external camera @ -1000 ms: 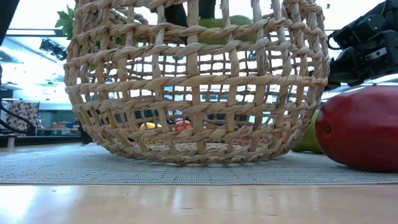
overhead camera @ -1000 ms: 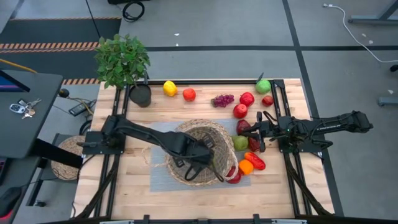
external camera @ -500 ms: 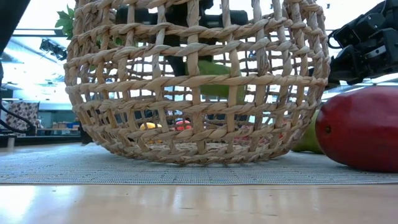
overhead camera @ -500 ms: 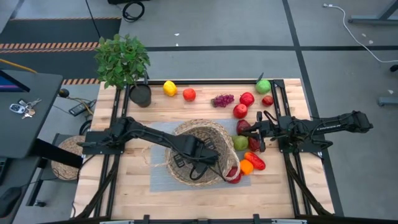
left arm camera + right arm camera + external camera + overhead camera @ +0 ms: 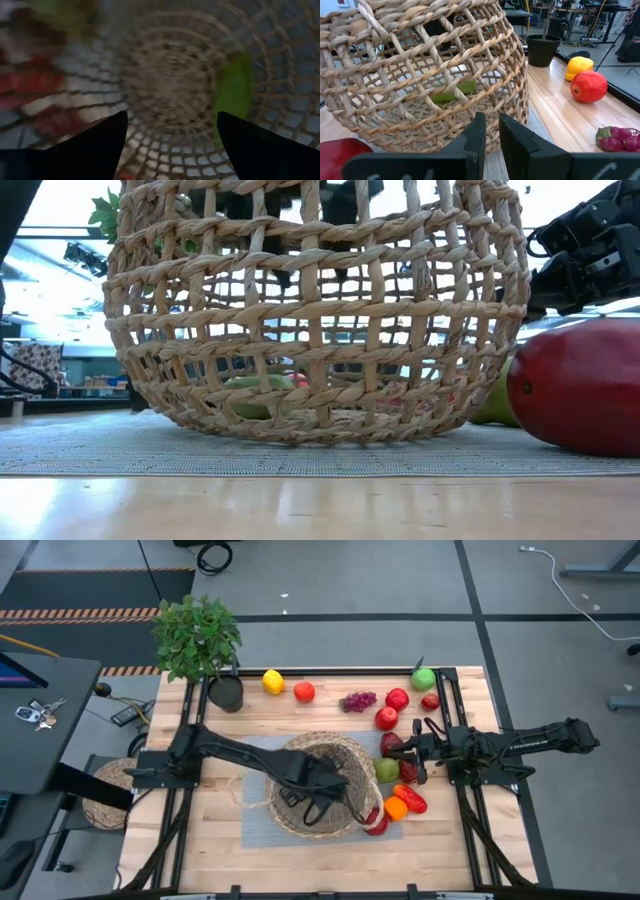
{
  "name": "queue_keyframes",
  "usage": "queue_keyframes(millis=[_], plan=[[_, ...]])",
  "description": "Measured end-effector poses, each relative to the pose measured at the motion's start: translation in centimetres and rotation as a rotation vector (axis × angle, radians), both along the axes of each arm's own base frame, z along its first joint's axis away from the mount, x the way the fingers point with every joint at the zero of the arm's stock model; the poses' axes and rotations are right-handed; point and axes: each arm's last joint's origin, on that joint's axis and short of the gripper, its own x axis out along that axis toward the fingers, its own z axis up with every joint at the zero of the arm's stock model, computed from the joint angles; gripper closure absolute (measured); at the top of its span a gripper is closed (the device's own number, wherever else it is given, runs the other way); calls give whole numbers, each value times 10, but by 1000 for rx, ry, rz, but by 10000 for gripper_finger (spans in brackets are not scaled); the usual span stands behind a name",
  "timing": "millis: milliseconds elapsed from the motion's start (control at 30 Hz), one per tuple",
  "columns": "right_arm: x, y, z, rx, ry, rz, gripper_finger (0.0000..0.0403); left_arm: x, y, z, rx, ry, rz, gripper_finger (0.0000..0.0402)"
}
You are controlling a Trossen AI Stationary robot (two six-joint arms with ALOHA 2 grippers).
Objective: Build produce basket
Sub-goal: Put the bell pepper into the basket
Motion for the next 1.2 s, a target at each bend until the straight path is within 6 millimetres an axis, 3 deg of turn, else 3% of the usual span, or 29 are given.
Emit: queue_keyframes(millis=[167,300,467,600,900,1067,1200], plan=[[0,0,1,0,-9,0,342,-19,20,55,-89,-181,115,117],[0,0,1,0,-9,0,342,-44,58,99,-258,-326,236,148],[0,0,1,0,-9,0,342,-71,113,119,-386,-469,350,186],[0,0,1,0,-9,0,342,-83,151,109,-379,-560,424,207],[0,0,1,0,-9,0,342,-98,249,43,-309,-634,732,229],[0,0,1,0,-10,0,342,-108,286,13,-247,-618,828,209],[0,0,1,0,-9,0,342,-108,302,-8,-150,-564,948,163]])
